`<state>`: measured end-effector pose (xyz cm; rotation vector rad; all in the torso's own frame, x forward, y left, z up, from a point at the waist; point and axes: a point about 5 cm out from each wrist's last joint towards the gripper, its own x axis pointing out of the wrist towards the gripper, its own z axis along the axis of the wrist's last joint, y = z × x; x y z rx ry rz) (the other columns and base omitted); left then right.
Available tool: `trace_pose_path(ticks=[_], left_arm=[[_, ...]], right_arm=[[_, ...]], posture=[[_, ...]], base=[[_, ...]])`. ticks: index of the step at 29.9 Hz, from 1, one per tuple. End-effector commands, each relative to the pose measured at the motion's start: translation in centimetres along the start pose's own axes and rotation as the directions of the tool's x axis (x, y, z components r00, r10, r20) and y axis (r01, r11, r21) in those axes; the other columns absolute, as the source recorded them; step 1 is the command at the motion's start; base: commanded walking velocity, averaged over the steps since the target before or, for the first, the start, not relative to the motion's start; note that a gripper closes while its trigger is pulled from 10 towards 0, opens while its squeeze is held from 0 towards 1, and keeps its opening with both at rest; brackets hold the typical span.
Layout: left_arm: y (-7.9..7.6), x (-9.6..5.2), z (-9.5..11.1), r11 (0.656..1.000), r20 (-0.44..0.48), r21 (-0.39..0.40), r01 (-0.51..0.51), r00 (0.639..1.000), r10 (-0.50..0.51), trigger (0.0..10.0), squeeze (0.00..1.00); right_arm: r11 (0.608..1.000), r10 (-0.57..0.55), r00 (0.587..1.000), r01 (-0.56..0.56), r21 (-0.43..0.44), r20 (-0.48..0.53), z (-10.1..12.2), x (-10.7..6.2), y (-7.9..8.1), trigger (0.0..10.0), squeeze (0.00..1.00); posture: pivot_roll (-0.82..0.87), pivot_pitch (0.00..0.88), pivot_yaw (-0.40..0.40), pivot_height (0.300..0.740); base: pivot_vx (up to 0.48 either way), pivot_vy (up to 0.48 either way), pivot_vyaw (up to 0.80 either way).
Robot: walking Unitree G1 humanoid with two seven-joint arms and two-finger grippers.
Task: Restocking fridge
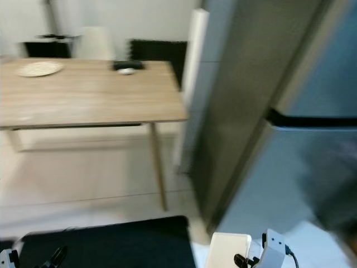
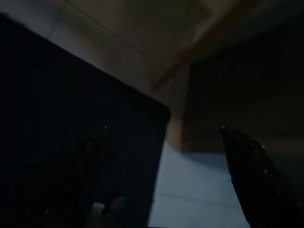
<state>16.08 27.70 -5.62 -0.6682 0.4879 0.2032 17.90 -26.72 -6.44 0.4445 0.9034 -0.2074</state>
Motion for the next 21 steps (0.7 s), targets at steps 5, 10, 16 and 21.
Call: trace_pose_path(ticks=[5, 10, 16, 21], left_arm=[[0.2, -0.4, -1.7, 0.995, -0.064, 0.073, -0.074, 0.995, 0.079, 10.0, 0.00], [0.5, -0.6, -2.2, 0.986, -0.079, 0.114, -0.121, 0.988, 0.130, 10.0, 0.00], [0.7, -0.8, -2.5, 0.985, -0.097, 0.099, -0.141, 0.984, 0.150, 10.0, 0.00], [0.8, -1.2, -3.8, 0.976, -0.145, 0.119, -0.185, 0.969, 0.201, 10.0, 0.00]], right_arm=[[1.000, -0.018, 1.000, 0.018, 0.006, 0.007, -0.2, 0.0, 0.0, 10.0, 0.00], [0.999, -0.038, 0.999, 0.038, 0.013, 0.002, -0.6, -0.1, -0.3, 10.0, 0.00], [0.998, -0.052, 0.999, 0.052, 0.018, -0.003, -0.9, -0.1, -0.5, 10.0, 0.00], [0.998, -0.062, 0.998, 0.062, 0.018, -0.017, -1.6, -0.1, -0.4, 10.0, 0.00]], posture=[[-0.06, 0.000, -0.066, 0.740], [-0.06, 0.000, -0.064, 0.740], [-0.06, 0.000, -0.058, 0.740], [-0.06, 0.000, -0.059, 0.740]], base=[[0.000, 0.000, -0.77], [0.000, 0.000, -0.77], [0.000, 0.000, -0.77], [0.000, 0.000, -0.77]])
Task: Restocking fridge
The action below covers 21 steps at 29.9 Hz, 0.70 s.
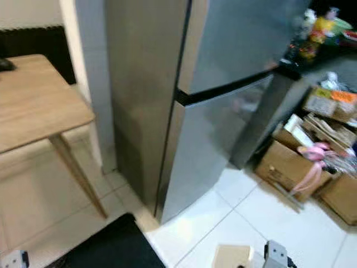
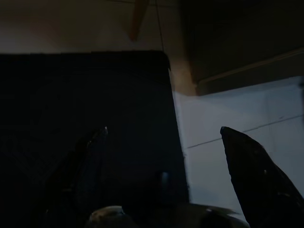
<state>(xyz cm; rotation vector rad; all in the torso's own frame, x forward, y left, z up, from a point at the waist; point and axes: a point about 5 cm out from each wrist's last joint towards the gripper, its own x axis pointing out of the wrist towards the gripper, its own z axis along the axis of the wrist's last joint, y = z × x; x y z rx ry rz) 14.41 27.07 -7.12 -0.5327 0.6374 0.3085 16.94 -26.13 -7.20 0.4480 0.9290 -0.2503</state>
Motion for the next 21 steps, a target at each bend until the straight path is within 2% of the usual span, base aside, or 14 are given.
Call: trace_pose_path(ticks=[1, 3, 7, 11, 21], left_arm=[[-0.2, -0.3, -1.8, 1.000, -0.070, 0.004, -0.020, 0.997, 0.020, 10.0, 0.00], [0.0, -0.8, -3.2, 0.998, -0.113, 0.013, -0.060, 0.992, 0.061, 10.0, 0.00], [0.2, -1.1, -3.9, 0.997, -0.136, 0.017, -0.080, 0.987, 0.082, 10.0, 0.00], [0.3, -1.4, -4.4, 0.996, -0.156, 0.006, -0.091, 0.984, 0.091, 10.0, 0.00], [-0.2, -1.1, -4.5, 0.997, -0.176, 0.024, -0.073, 0.981, 0.076, 10.0, 0.00]], right_arm=[[1.000, -0.022, 1.000, 0.022, -0.002, 0.002, -0.2, -0.1, -0.4, 10.0, 0.00], [1.000, -0.027, 1.000, 0.027, 0.008, 0.004, -0.4, -0.1, -0.4, 10.0, 0.00], [0.999, -0.033, 0.999, 0.032, 0.017, 0.018, -0.3, -0.1, -0.5, 10.0, 0.00], [0.999, -0.032, 0.999, 0.031, 0.027, 0.033, -0.2, -0.1, -0.5, 10.0, 0.00], [1.000, -0.007, 0.999, 0.006, 0.015, 0.033, -0.3, 0.0, 0.1, 10.0, 0.00]], posture=[[-0.06, 0.000, -0.059, 0.740], [-0.06, 0.000, -0.059, 0.740], [-0.06, 0.000, -0.055, 0.740], [-0.06, 0.000, -0.052, 0.740], [-0.06, 0.000, -0.046, 0.740]], base=[[0.000, 0.000, -0.77], [0.000, 0.000, -0.77], [0.000, 0.000, -0.60], [0.000, 0.000, 0.00], [0.000, -0.382, 0.00]])
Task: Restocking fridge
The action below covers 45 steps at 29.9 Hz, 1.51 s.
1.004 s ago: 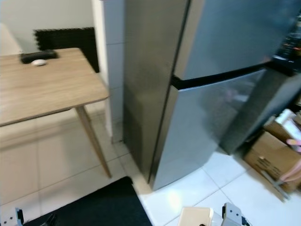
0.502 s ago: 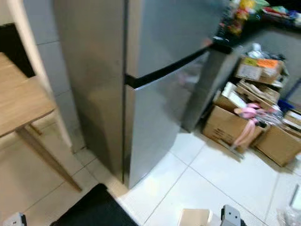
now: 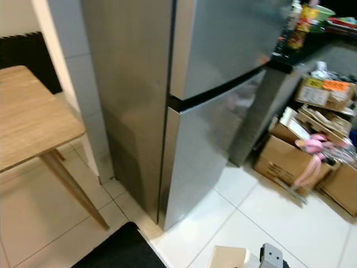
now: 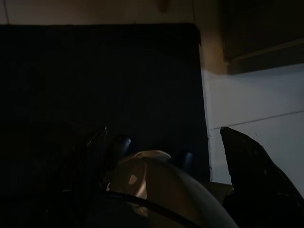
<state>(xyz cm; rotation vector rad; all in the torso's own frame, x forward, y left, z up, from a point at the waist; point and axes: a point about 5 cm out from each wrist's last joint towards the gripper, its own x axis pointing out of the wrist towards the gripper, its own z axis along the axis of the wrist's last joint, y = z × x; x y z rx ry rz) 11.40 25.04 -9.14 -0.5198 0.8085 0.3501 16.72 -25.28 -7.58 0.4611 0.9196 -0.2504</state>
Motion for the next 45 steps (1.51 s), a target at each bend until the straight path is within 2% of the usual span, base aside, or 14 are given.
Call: trace_pose_path(ticks=[1, 16, 20, 22, 24, 26, 27, 30, 31, 32, 35, 38, 42, 45], left_arm=[[-0.6, 0.2, -0.5, 1.000, -0.028, 0.008, 0.013, 1.000, -0.013, 10.0, 0.00], [-0.8, 0.5, 0.8, 1.000, 0.012, 0.010, 0.025, 1.000, -0.025, 10.0, 0.00], [-1.2, 1.0, 2.4, 1.000, 0.074, -0.008, 0.030, 0.997, -0.029, 10.0, 0.00], [-1.9, 1.5, 5.0, 0.998, 0.172, -0.027, 0.048, 0.984, -0.042, 10.0, 0.00], [-1.9, 1.5, 5.0, 0.998, 0.172, -0.027, 0.048, 0.984, -0.042, 10.0, 0.00], [-3.3, 2.1, 8.5, 0.995, 0.280, -0.015, 0.098, 0.956, -0.090, 10.0, 0.00], [-3.3, 2.1, 8.5, 0.995, 0.280, -0.015, 0.098, 0.956, -0.090, 10.0, 0.00], [-5.5, 2.4, 12.8, 0.982, 0.390, 0.051, 0.181, 0.902, -0.187, 10.0, 0.00], [-5.5, 2.4, 12.8, 0.982, 0.390, 0.051, 0.181, 0.902, -0.187, 10.0, 0.00], [-6.3, 2.4, 13.9, 0.976, 0.412, 0.083, 0.202, 0.885, -0.218, 10.0, 0.00], [-6.3, 2.4, 13.9, 0.976, 0.412, 0.083, 0.202, 0.885, -0.218, 10.0, 0.00], [-9.9, 2.2, 17.3, 0.923, 0.467, 0.184, 0.339, 0.796, -0.386, 10.0, 0.00], [-10.7, 2.2, 17.7, 0.915, 0.478, 0.209, 0.345, 0.780, -0.404, 10.0, 0.00], [-10.0, 2.5, 16.5, 0.932, 0.452, 0.176, 0.317, 0.814, -0.363, 10.0, 0.00]], right_arm=[[1.000, -0.014, 1.000, 0.014, 0.003, 0.026, 0.5, -0.2, -0.5, 10.0, 0.00], [1.000, -0.018, 0.999, 0.019, -0.021, 0.026, 0.4, -0.2, -0.6, 10.0, 0.00], [0.999, -0.018, 1.000, 0.019, -0.028, 0.025, 0.4, -0.2, -0.6, 10.0, 0.00], [0.999, -0.016, 1.000, 0.017, -0.034, 0.027, 0.5, -0.2, -0.6, 10.0, 0.00], [0.999, -0.016, 1.000, 0.017, -0.034, 0.027, 0.5, -0.2, -0.6, 10.0, 0.00], [0.999, -0.012, 0.999, 0.013, -0.040, 0.035, 0.8, -0.2, -0.5, 10.0, 0.00], [0.999, -0.012, 0.999, 0.013, -0.040, 0.035, 0.8, -0.2, -0.5, 10.0, 0.00], [0.999, -0.002, 0.998, 0.004, -0.038, 0.056, 1.4, -0.1, -0.2, 10.0, 0.00], [0.999, -0.002, 0.998, 0.004, -0.038, 0.056, 1.4, -0.1, -0.2, 10.0, 0.00], [0.999, 0.001, 0.998, 0.001, -0.037, 0.061, 1.5, 0.0, -0.2, 10.0, 0.00], [0.999, 0.001, 0.998, 0.001, -0.037, 0.061, 1.5, 0.0, -0.2, 10.0, 0.00], [0.999, 0.009, 0.998, -0.006, -0.042, 0.069, 1.8, 0.0, 0.0, 10.0, 0.00], [0.999, 0.008, 0.998, -0.005, -0.044, 0.066, 1.6, 0.0, 0.0, 10.0, 0.00], [0.999, 0.004, 0.999, -0.001, -0.048, 0.054, 1.2, -0.1, -0.2, 10.0, 0.00]], posture=[[-0.06, 0.000, -0.046, 0.740], [-0.06, 0.000, -0.041, 0.740], [-0.06, 0.000, -0.041, 0.740], [-0.06, 0.000, -0.045, 0.740], [-0.06, 0.000, -0.045, 0.740], [-0.06, 0.000, -0.046, 0.740], [-0.06, 0.000, -0.046, 0.740], [-0.07, 0.000, -0.043, 0.740], [-0.07, 0.000, -0.043, 0.740], [-0.07, 0.000, -0.041, 0.740], [-0.07, 0.000, -0.041, 0.740], [-0.07, 0.000, -0.041, 0.740], [-0.07, 0.000, -0.037, 0.740], [-0.07, 0.000, -0.037, 0.740]], base=[[0.000, -0.442, 0.00], [0.000, -0.444, 0.00], [0.000, -0.352, 0.00], [0.000, 0.000, 0.00], [0.000, 0.000, 0.00], [0.000, 0.000, 0.00], [0.000, 0.000, 0.00], [0.000, 0.000, 0.00], [0.000, 0.000, 0.00], [0.000, 0.000, 0.00], [0.000, 0.000, 0.00], [0.000, 0.000, 0.00], [0.000, 0.000, 0.00], [0.000, 0.000, 0.00]])
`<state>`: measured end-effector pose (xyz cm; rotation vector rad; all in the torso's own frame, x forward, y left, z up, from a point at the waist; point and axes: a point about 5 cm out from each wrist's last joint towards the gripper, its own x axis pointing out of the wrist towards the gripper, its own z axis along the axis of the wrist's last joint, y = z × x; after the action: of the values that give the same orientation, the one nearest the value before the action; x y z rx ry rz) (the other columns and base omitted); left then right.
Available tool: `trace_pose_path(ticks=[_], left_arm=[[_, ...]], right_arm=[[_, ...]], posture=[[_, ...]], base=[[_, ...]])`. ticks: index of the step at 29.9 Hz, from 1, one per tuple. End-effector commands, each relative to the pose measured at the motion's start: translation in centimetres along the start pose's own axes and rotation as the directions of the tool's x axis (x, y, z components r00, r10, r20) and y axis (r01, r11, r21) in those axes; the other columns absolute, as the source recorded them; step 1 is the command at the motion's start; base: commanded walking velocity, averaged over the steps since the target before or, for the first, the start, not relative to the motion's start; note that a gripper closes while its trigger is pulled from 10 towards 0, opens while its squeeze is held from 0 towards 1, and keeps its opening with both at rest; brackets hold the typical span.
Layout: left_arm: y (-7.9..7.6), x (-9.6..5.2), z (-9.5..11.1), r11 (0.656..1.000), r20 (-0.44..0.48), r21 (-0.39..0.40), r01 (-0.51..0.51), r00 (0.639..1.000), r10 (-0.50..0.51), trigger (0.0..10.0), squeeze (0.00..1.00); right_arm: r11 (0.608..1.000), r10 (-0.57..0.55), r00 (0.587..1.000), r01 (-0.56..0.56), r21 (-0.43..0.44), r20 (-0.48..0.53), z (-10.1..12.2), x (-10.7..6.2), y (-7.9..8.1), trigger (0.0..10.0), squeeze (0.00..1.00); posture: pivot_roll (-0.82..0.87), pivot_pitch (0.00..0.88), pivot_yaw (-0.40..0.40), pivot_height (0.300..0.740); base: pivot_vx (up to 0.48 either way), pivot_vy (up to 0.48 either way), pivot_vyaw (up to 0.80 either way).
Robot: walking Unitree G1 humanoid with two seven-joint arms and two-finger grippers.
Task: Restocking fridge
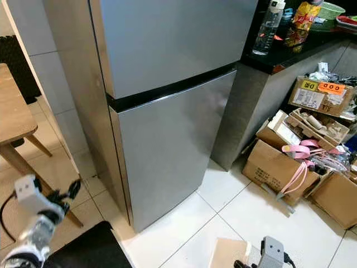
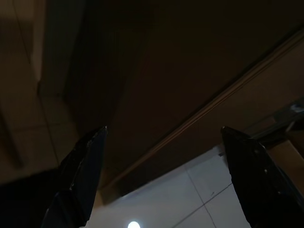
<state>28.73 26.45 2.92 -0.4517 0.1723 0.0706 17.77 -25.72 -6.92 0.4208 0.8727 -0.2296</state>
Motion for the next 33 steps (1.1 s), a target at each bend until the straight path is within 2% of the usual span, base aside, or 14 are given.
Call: trace_pose_path(ticks=[1, 4, 5, 6, 8, 9, 10, 12, 14, 16, 21, 28, 33], left_arm=[[0.7, -0.9, -1.4, 0.999, -0.056, -0.001, -0.037, 0.998, 0.037, 10.0, 0.00], [2.2, -3.2, -4.5, 0.990, -0.154, -0.049, -0.135, 0.980, 0.126, 10.0, 0.00], [2.2, -3.2, -4.5, 0.990, -0.154, -0.049, -0.135, 0.980, 0.126, 10.0, 0.00], [2.7, -4.1, -5.4, 0.984, -0.187, -0.056, -0.167, 0.970, 0.154, 10.0, 0.00], [2.7, -4.1, -5.4, 0.984, -0.187, -0.056, -0.167, 0.970, 0.154, 10.0, 0.00], [3.2, -5.0, -6.3, 0.979, -0.220, -0.058, -0.196, 0.959, 0.179, 10.0, 0.00], [3.2, -5.0, -6.3, 0.979, -0.220, -0.058, -0.196, 0.959, 0.179, 10.0, 0.00], [4.2, -7.3, -8.2, 0.963, -0.296, -0.060, -0.264, 0.926, 0.236, 10.0, 0.00], [4.2, -7.3, -8.2, 0.963, -0.296, -0.060, -0.264, 0.926, 0.236, 10.0, 0.00], [4.7, -8.5, -9.2, 0.953, -0.332, -0.061, -0.298, 0.906, 0.262, 10.0, 0.00], [5.0, -9.5, -10.0, 0.945, -0.364, -0.044, -0.325, 0.886, 0.288, 10.0, 0.00], [4.7, -9.3, -10.1, 0.951, -0.369, -0.046, -0.307, 0.890, 0.270, 10.0, 0.00], [4.1, -9.0, -10.2, 0.963, -0.377, -0.042, -0.266, 0.897, 0.231, 10.0, 0.00]], right_arm=[[1.000, -0.010, 1.000, 0.010, -0.007, 0.005, -0.1, -0.2, -0.4, 10.0, 0.00], [1.000, -0.016, 1.000, 0.016, -0.010, -0.008, -0.6, -0.2, -0.5, 10.0, 0.00], [1.000, -0.016, 1.000, 0.016, -0.010, -0.008, -0.6, -0.2, -0.5, 10.0, 0.00], [1.000, -0.016, 1.000, 0.016, -0.009, -0.010, -0.6, -0.2, -0.5, 10.0, 0.00], [1.000, -0.016, 1.000, 0.016, -0.009, -0.010, -0.6, -0.2, -0.5, 10.0, 0.00], [1.000, -0.016, 1.000, 0.016, -0.010, -0.011, -0.6, -0.2, -0.5, 10.0, 0.00], [1.000, -0.016, 1.000, 0.016, -0.010, -0.011, -0.6, -0.2, -0.5, 10.0, 0.00], [1.000, -0.013, 1.000, 0.013, -0.011, -0.013, -0.6, -0.2, -0.5, 10.0, 0.00], [1.000, -0.013, 1.000, 0.013, -0.011, -0.013, -0.6, -0.2, -0.5, 10.0, 0.00], [1.000, -0.011, 1.000, 0.011, -0.013, -0.014, -0.6, -0.2, -0.4, 10.0, 0.00], [1.000, -0.007, 1.000, 0.006, -0.026, -0.022, -0.8, -0.2, -0.4, 10.0, 0.00], [1.000, -0.004, 1.000, 0.003, -0.029, -0.025, -0.8, -0.2, -0.3, 10.0, 0.00], [1.000, -0.002, 1.000, 0.001, -0.029, -0.025, -0.8, -0.2, -0.3, 10.0, 0.00]], posture=[[-0.07, 0.000, -0.037, 0.740], [-0.07, 0.000, -0.036, 0.740], [-0.07, 0.000, -0.036, 0.740], [-0.07, 0.000, -0.036, 0.740], [-0.07, 0.000, -0.036, 0.740], [-0.07, 0.000, -0.037, 0.740], [-0.07, 0.000, -0.037, 0.740], [-0.07, 0.000, -0.036, 0.740], [-0.07, 0.000, -0.036, 0.740], [-0.07, 0.000, -0.037, 0.740], [-0.07, 0.000, -0.038, 0.740], [-0.07, 0.000, -0.036, 0.740], [-0.07, 0.000, -0.034, 0.740]], base=[[0.000, 0.000, 0.00], [0.205, 0.000, 0.00], [0.307, 0.000, 0.00], [0.360, 0.000, 0.00], [0.360, 0.000, 0.00], [0.364, 0.000, 0.00], [0.364, 0.000, 0.00], [0.366, 0.000, 0.00], [0.368, 0.000, 0.00], [0.366, 0.000, 0.00], [0.329, 0.000, 0.00], [0.073, 0.000, 0.00], [0.000, -0.380, 0.00]])
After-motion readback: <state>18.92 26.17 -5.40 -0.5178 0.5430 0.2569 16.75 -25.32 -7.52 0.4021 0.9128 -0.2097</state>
